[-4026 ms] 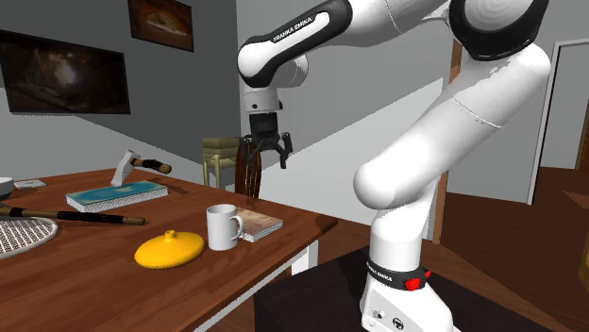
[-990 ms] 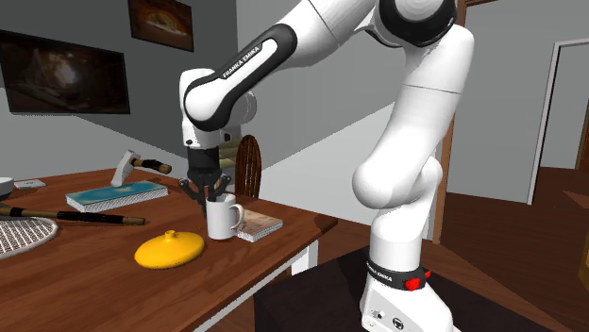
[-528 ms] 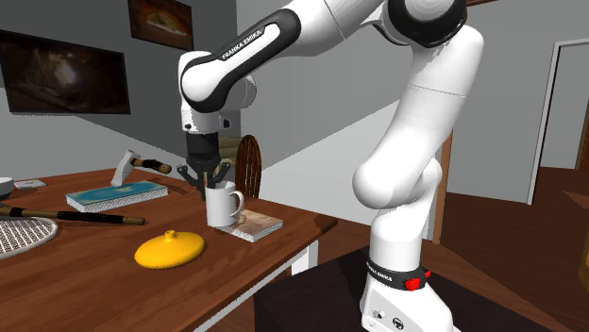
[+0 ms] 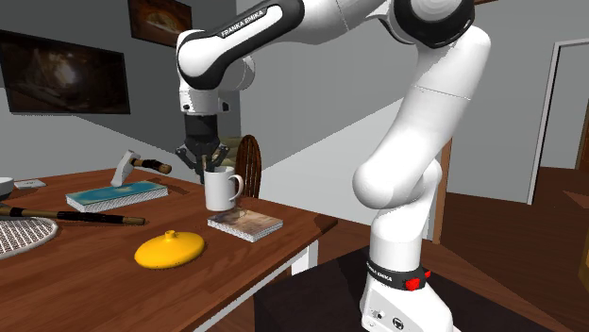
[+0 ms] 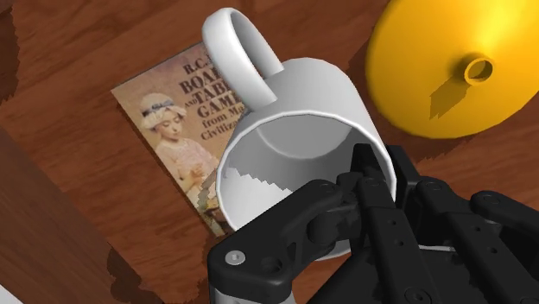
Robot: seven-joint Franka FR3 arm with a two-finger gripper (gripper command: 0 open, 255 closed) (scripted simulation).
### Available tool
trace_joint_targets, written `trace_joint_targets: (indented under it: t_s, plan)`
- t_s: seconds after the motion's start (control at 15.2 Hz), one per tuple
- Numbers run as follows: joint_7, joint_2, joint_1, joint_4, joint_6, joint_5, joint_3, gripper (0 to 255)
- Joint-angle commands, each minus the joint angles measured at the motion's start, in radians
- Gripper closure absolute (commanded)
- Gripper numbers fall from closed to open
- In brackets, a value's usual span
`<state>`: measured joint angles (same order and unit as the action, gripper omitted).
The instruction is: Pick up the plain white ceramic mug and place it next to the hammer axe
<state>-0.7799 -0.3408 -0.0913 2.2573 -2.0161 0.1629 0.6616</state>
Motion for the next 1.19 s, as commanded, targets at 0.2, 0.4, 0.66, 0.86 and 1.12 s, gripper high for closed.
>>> trace_joint_targets:
  t_s: [0.2,0.4,0.66,0.86,1.12]
  plan:
    - [0.008,-0.019,-0.001,-0.053,0.071,0.003,-0.016,255]
    - [0.011,-0.025,0.0,-0.088,0.112,0.002,-0.023,255]
    - [0.014,-0.031,0.002,-0.137,0.166,0.0,-0.033,255]
    - [0.014,-0.032,0.004,-0.176,0.206,-0.002,-0.039,255]
    - [0.015,-0.03,0.007,-0.23,0.259,-0.007,-0.045,255]
